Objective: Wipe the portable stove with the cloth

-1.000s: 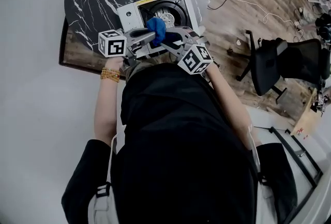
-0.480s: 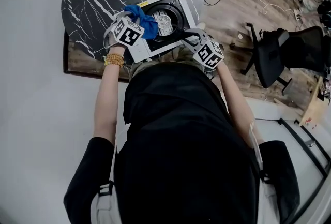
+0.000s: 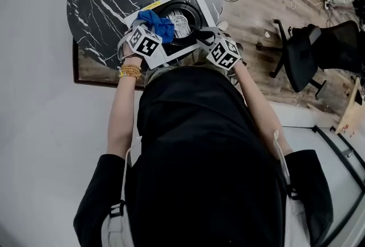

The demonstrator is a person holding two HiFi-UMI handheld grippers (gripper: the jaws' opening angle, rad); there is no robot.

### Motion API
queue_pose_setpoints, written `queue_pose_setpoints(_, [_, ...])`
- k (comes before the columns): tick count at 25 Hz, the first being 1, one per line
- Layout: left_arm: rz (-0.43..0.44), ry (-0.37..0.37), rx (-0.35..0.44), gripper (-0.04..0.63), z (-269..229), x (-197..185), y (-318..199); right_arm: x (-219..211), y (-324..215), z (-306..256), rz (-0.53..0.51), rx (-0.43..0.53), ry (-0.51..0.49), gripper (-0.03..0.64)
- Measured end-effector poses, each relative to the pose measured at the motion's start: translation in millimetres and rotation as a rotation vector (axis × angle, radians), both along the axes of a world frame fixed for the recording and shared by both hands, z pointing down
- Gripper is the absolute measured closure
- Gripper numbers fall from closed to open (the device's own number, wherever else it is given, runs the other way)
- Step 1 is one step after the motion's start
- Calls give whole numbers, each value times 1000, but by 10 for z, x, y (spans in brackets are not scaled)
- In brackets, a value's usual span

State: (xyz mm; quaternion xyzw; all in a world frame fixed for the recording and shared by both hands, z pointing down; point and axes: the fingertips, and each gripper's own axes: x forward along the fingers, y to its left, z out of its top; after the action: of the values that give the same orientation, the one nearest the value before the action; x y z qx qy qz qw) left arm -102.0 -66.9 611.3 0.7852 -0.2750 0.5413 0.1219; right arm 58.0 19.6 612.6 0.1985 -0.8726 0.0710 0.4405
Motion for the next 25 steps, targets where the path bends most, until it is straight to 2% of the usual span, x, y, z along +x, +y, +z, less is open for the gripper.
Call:
queue_pose_setpoints(7, [81,-13,-30,552,29,70,177,-28,58,90,-7,-19,14,523])
queue_pose_setpoints(16, [159,72,-189,552,2,197,528,-64,69,123,-12,-35,15,525])
queue_pose_setpoints(20, [178,112,-218,552,5,178,568,-104,41,77,-10,-23,3,525])
queue_pose_setpoints(22, [154,150,-191,552,-8,147,545,-144,1,-10,-13,-6,-17,525])
queue_pose_setpoints(24, [52,244,-143,552,-101,92,471,-218,-57,-147,-30,21,-49,525])
queue_pose_setpoints(25, [-20,314,-126,552,-183,58,435,-270,-83,-241,-47,39,-72,525])
